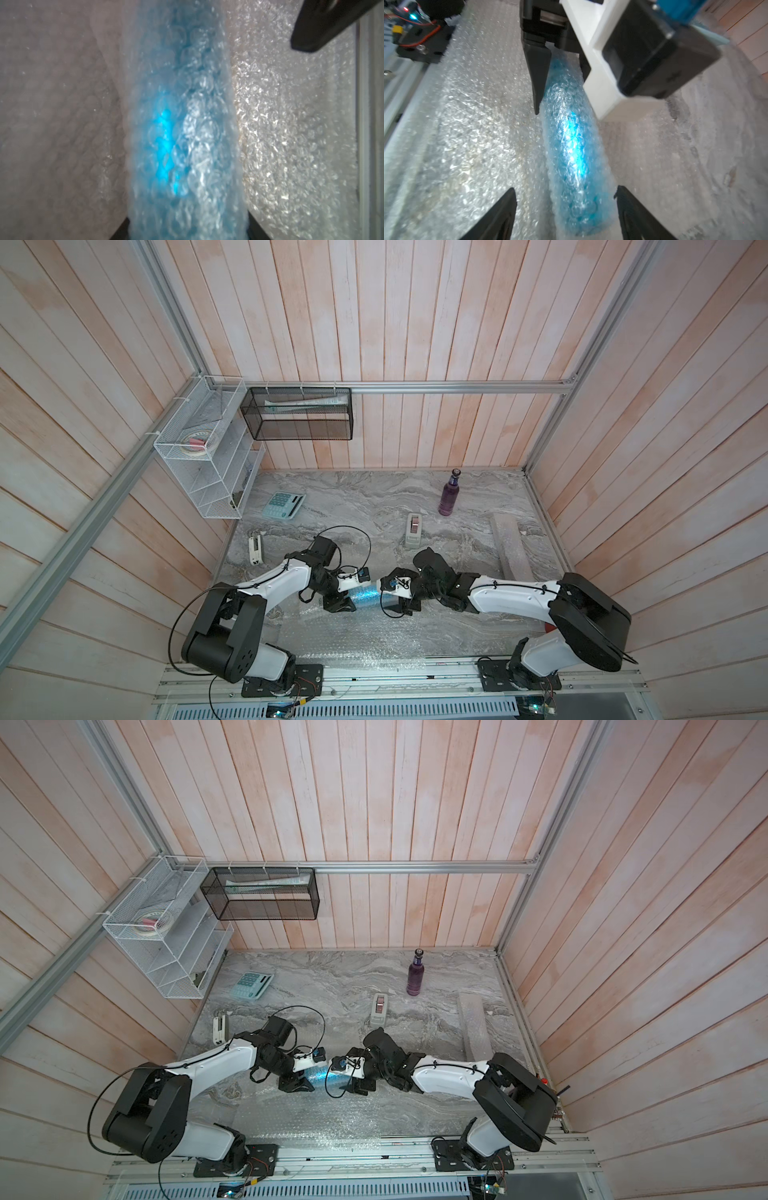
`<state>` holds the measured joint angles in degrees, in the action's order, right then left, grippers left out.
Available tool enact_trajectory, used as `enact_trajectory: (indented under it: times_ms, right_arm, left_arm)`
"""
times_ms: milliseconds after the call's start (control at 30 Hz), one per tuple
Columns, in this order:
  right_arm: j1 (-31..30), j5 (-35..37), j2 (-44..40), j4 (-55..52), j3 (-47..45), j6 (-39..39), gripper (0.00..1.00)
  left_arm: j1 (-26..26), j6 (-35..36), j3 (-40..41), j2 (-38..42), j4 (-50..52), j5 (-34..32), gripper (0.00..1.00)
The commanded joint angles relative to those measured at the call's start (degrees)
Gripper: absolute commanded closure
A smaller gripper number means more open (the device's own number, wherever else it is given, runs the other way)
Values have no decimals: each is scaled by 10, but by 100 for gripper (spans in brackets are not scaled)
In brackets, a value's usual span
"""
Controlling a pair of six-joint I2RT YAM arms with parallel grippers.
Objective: Wrap wine bottles in bubble wrap
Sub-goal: Wrap the wine bottle in bubble wrap.
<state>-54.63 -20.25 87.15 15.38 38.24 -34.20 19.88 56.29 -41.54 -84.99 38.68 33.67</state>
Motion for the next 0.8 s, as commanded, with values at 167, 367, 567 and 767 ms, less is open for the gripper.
enact_trajectory:
  times_ms: [167, 367, 567, 767]
  right_arm:
    - [-21, 87, 75, 36, 30, -91, 23]
    - [-32, 129, 122, 32, 56, -113, 26]
    - [-31, 119, 127, 21, 67, -105, 54]
    - [-3, 43, 118, -33, 83, -69, 59]
  left_arm:
    - [-17, -15, -53, -50, 50, 83, 71]
    - [-23, -17, -62, -60, 53, 94, 70]
    - [-23, -6, -62, -39, 52, 107, 46]
    - [-23, -13, -47, 67, 34, 92, 0]
